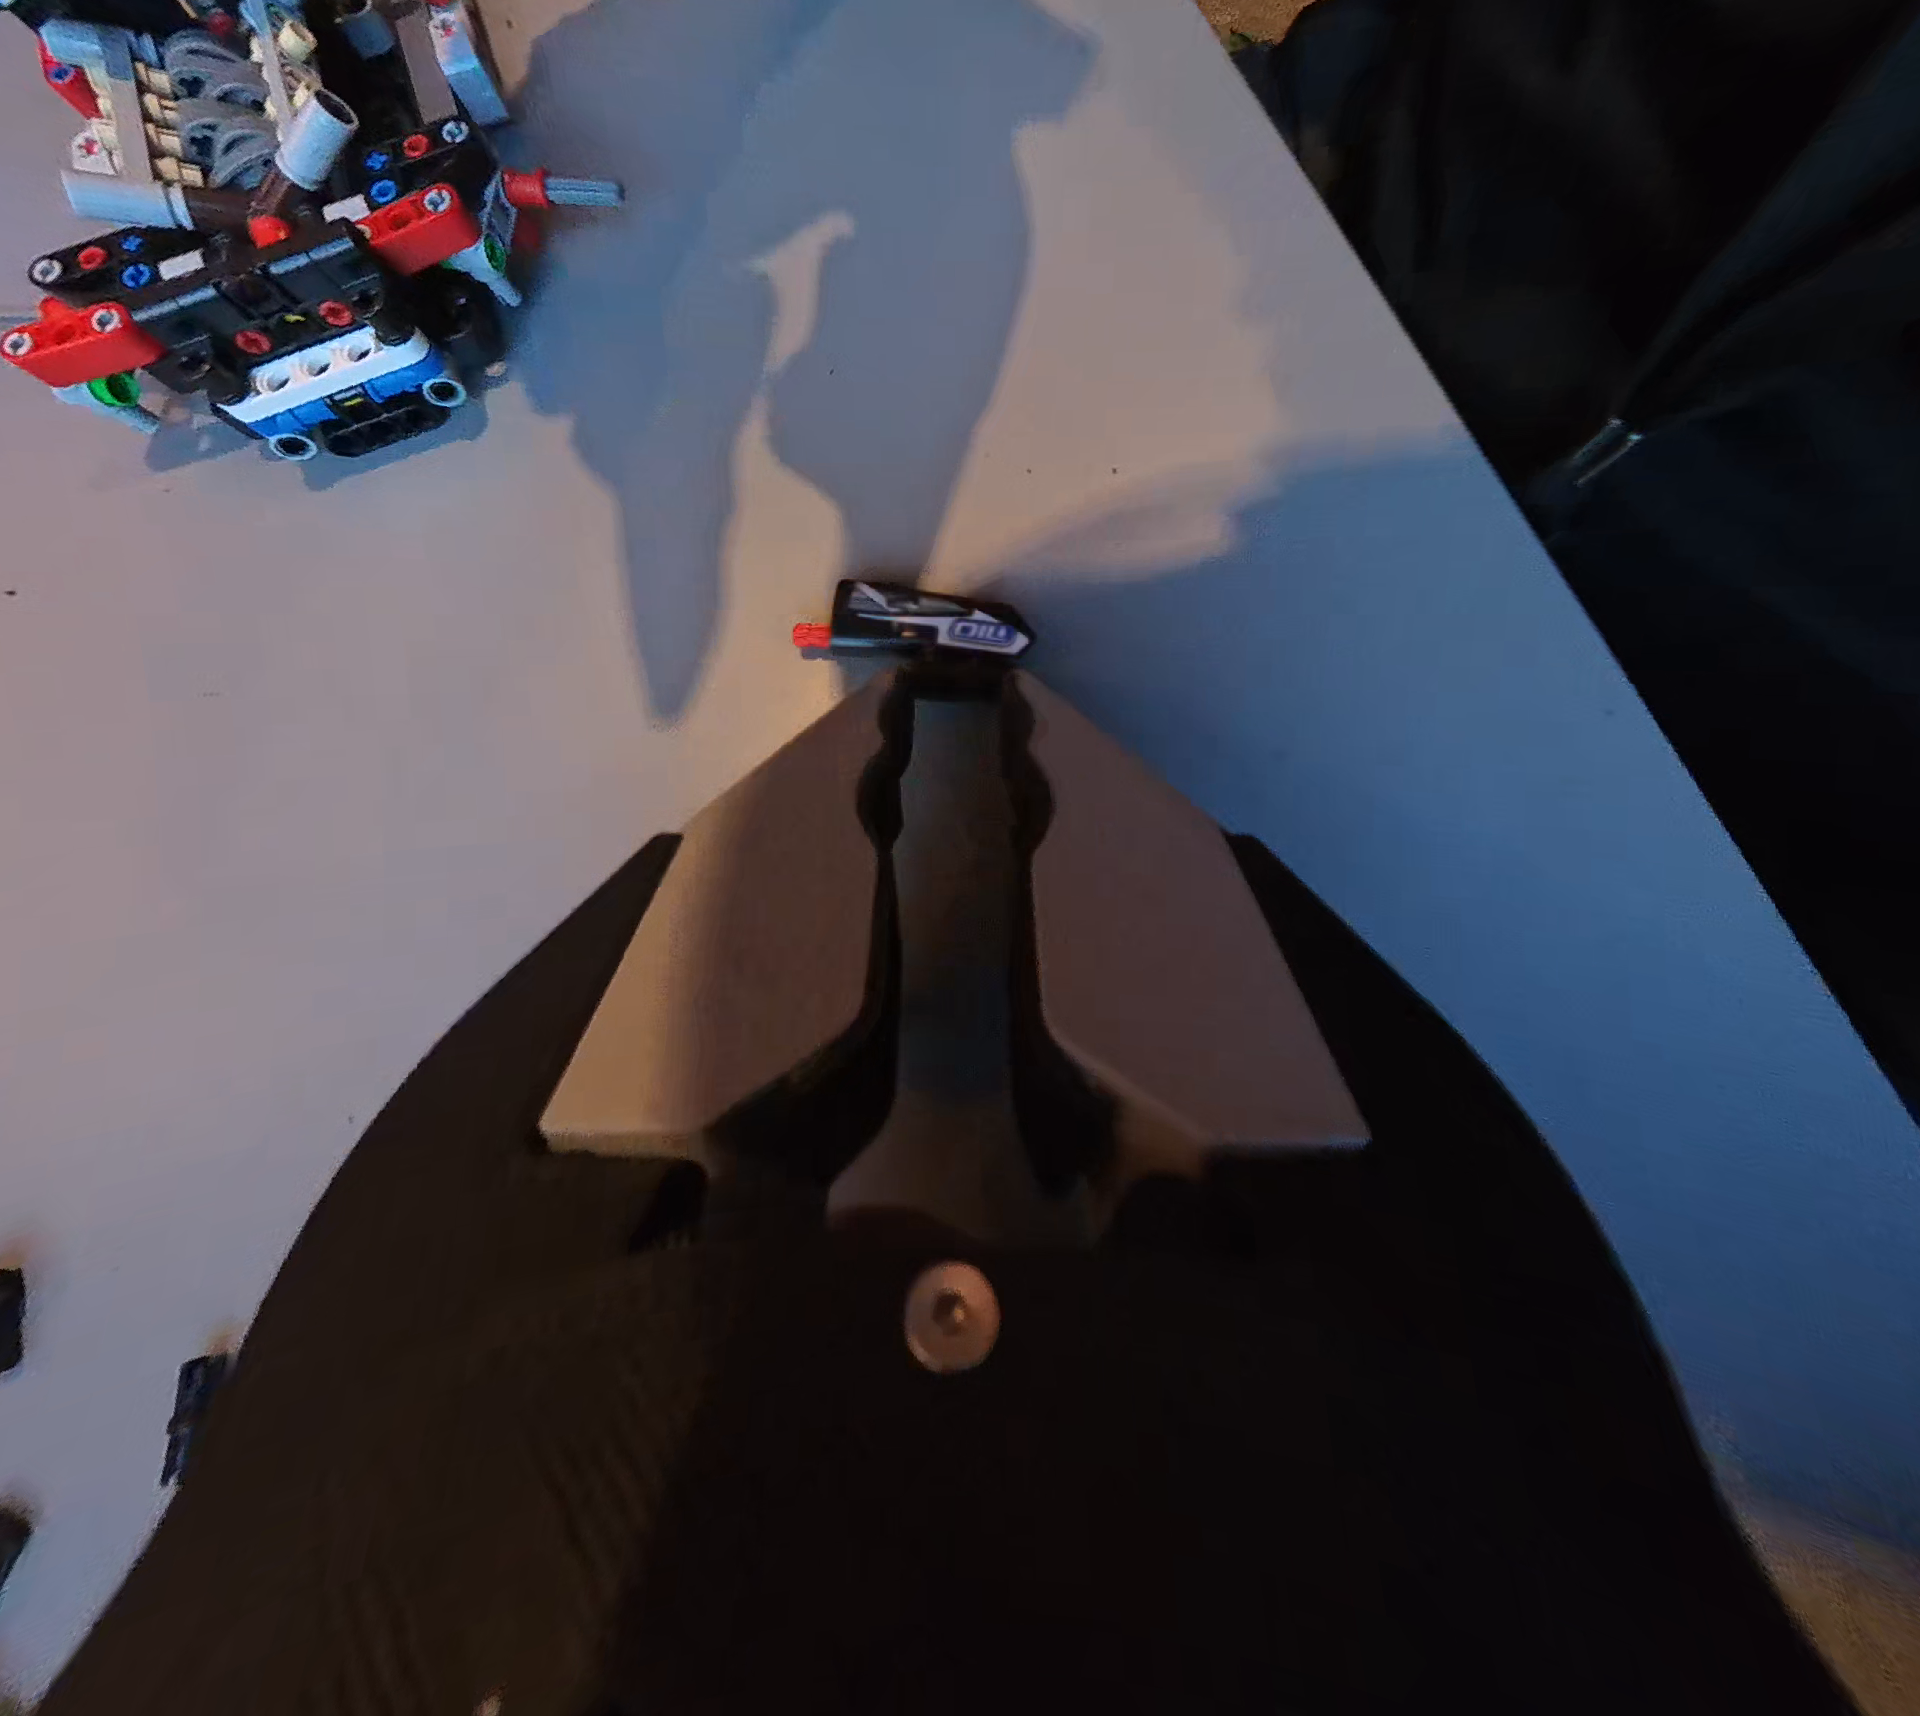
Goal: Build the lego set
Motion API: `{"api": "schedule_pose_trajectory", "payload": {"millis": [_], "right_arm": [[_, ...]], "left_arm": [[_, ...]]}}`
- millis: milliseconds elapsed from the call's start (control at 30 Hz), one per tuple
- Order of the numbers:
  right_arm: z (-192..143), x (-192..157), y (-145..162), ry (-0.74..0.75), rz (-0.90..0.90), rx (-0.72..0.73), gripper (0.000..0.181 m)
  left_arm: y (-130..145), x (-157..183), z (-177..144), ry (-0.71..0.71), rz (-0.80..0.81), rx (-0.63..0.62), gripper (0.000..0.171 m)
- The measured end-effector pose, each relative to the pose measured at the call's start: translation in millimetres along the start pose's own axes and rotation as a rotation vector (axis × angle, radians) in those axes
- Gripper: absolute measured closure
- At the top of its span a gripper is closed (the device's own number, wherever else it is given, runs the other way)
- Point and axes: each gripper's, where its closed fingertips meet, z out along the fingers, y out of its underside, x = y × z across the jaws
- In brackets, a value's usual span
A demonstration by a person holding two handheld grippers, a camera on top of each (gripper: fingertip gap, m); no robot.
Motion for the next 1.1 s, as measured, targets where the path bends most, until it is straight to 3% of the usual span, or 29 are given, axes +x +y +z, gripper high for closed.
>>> {"api": "schedule_pose_trajectory", "payload": {"millis": [133,200,367,767,1100], "right_arm": [[2,-11,32,-0.108,0.157,0.007,0.156],[1,-22,32,-0.165,0.182,0.008,0.158],[3,-11,58,-0.092,0.121,-0.112,0.166],[5,-4,62,-0.074,0.192,-0.100,0.168],[3,-9,51,-0.053,0.061,-0.082,0.173]], "left_arm": [[2,-4,-1,0.000,-0.035,-0.001,0.158],[3,-8,-3,-0.019,-0.037,-0.002,0.158],[12,-25,-11,-0.065,-0.085,-0.003,0.159],[18,-31,-18,-0.122,-0.080,-0.006,0.158],[18,-31,-18,-0.127,-0.079,-0.007,0.158]]}}
